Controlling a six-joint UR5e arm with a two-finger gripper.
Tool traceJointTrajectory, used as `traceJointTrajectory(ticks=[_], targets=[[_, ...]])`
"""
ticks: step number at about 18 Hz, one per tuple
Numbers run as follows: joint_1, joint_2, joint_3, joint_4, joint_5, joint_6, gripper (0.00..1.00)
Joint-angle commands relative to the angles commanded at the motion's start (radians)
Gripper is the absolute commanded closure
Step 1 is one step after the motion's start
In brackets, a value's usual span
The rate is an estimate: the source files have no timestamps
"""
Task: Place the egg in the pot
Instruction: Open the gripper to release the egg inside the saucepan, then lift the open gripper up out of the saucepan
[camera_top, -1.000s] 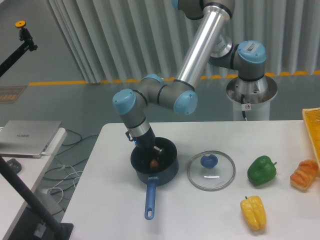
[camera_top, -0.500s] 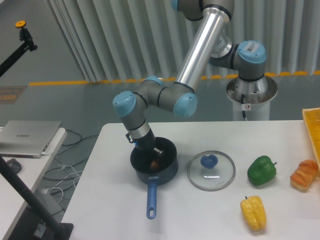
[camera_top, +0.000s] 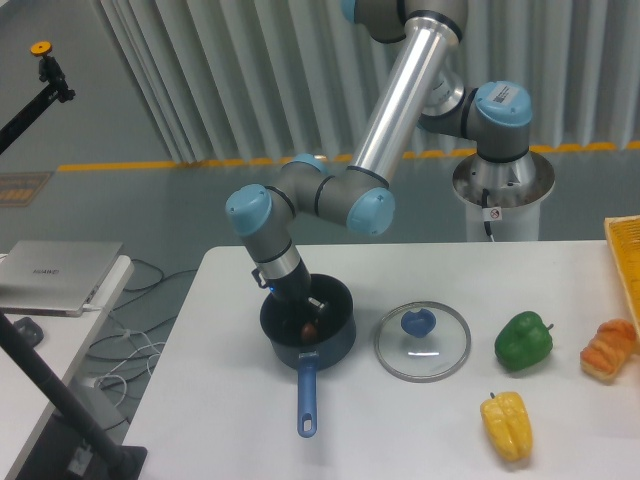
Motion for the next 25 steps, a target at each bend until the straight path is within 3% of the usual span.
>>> traceJointTrajectory(ticks=[3,7,12,25], targets=[[0.0,0.0,0.0,0.002,0.0,0.006,0.3],[0.0,0.005,0.002,0.0,0.0,0.014,0.12],[0.0,0.031,0.003,0.0,0.0,0.021,0.01],[0.028,0.152,0.003,-0.008,-0.008,0.074,0.0]])
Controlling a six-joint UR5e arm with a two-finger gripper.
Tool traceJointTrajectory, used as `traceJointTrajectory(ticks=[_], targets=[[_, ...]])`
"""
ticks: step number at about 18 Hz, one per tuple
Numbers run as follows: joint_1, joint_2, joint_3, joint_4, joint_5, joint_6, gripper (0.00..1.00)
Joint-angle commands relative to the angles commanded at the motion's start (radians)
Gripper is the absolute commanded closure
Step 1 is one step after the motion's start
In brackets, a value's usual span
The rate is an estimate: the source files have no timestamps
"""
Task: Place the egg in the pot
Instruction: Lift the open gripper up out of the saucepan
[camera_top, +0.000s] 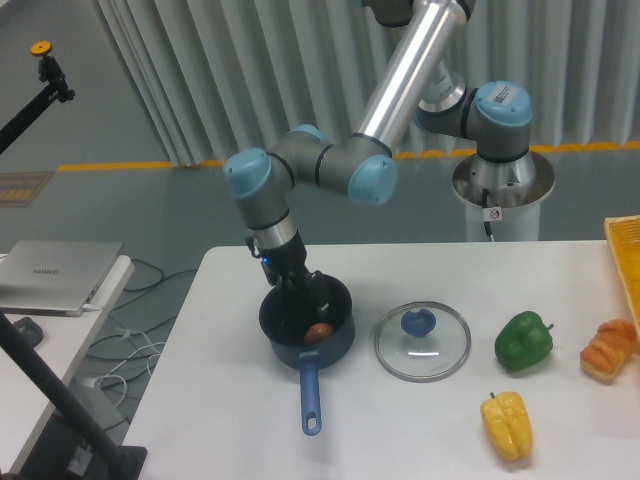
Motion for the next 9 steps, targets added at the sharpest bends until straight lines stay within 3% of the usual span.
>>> traceJointTrajectory(ticks=[4,9], targets=[[0.029,0.038,-0.003,-0.011,0.003,0.034,0.0],[0.098,0.083,-0.006,-0.089,0.0,0.138,0.0]])
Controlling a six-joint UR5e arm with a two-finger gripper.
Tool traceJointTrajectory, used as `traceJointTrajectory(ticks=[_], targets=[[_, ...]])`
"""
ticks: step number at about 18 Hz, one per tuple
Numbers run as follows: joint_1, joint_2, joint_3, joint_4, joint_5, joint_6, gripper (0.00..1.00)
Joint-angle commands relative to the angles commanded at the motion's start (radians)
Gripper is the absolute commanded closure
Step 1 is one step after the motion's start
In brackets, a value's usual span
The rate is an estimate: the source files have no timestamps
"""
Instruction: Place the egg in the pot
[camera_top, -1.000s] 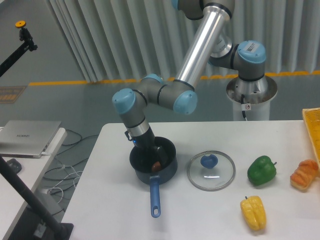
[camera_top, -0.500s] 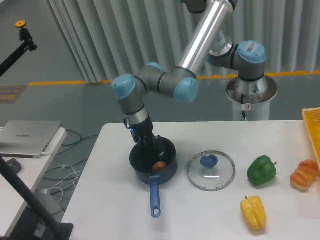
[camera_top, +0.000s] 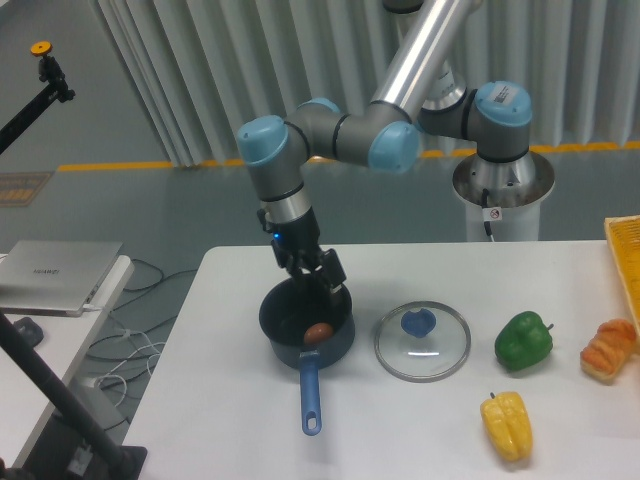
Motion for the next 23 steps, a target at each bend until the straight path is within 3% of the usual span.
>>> traceJointTrajectory(ticks=[2,6,13,19,23], targets=[[0.041,0.025,0.0,-0.031,-0.003,0.034,0.0],[0.141,0.065,-0.002,-0.113,-0.041,0.228,0.0],[0.265,0.094,-0.002,-0.12,-0.048,0.333,0.0],[0.39,0.104,0.0,-0.179,-0.084,0.558,0.0],[0.446,0.103,0.0,-0.18,-0.087,0.66,0.0]])
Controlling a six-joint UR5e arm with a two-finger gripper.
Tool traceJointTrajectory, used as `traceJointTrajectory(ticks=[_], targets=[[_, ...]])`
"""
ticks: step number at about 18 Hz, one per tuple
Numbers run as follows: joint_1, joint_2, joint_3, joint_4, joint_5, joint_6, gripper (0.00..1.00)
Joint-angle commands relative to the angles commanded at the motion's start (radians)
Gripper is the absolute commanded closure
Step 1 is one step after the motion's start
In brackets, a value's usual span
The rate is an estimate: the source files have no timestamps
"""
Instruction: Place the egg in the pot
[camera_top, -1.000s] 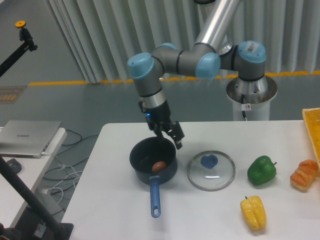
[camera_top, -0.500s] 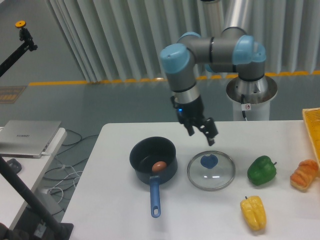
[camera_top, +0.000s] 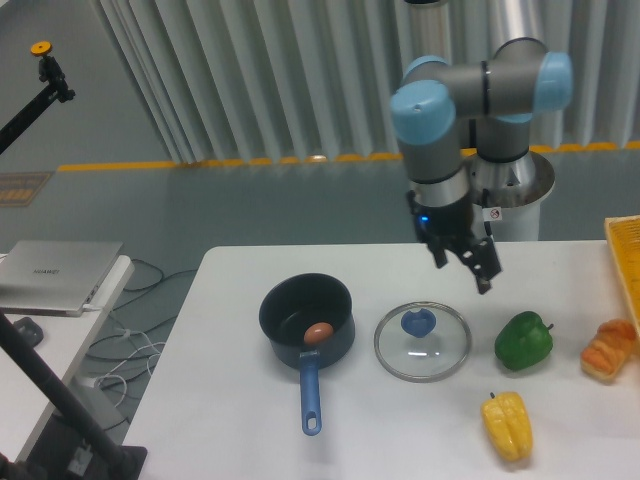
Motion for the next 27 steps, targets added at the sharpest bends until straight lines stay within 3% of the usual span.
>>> traceJointTrajectory(ticks=[10,17,27], targets=[[0.081,-0.029,-0.002,0.008,-0.058,0.098,0.0],[0.137,-0.055,-0.002,0.011,-0.063,0.341,0.0],[0.16,-0.054,0.0,0.014,-0.068,0.379,0.0]])
